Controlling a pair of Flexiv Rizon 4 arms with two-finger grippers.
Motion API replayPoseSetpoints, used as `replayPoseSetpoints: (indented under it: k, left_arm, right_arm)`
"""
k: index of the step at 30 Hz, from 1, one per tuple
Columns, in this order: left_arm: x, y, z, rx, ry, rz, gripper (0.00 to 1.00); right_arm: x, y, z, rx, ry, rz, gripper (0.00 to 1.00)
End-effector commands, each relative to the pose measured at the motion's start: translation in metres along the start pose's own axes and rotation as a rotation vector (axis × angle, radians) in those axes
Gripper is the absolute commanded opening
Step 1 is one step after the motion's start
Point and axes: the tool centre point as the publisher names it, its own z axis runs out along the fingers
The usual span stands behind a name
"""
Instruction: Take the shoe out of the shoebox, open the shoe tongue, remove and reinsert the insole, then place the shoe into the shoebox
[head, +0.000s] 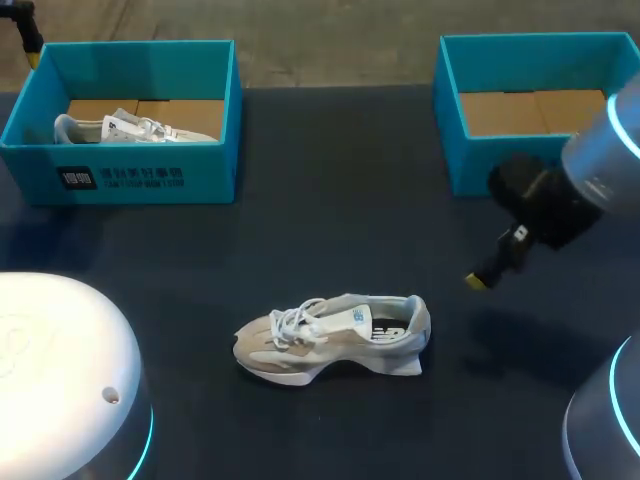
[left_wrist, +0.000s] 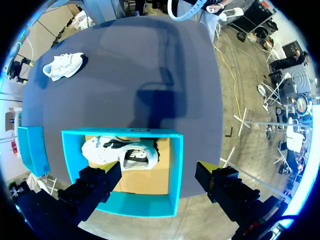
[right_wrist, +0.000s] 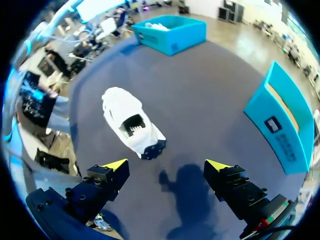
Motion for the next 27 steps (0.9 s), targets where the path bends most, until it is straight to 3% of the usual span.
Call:
replayPoseSetpoints:
  k: [1, 9, 13, 17, 27]
  left_arm:
    - [0.0, -0.001, 0.0, -0.002, 0.002, 0.001, 1.0]
    - [0.0, -0.001, 0.0, -0.002, 0.002, 0.001, 1.0]
    - [0.0, -0.001, 0.0, -0.002, 0.002, 0.001, 1.0]
    - [0.0, -0.001, 0.0, -0.002, 0.002, 0.001, 1.0]
    - [0.0, -0.001, 0.0, -0.002, 0.002, 0.001, 1.0]
  right_arm:
    - [0.0, -0.022, -0.001, -0.388, 0.049, -0.065, 1.0]
    - [0.0, -0.022, -0.001, -0.388, 0.049, -0.065, 1.0]
    - [-0.008, -0.038, 0.017, -0.568, 0.136, -0.129, 1.0]
    - [-0.015, -0.05, 0.029, -0.693, 0.211, -0.171, 1.0]
    - [-0.02, -0.055, 0.044, -0.814, 0.295, -0.266, 1.0]
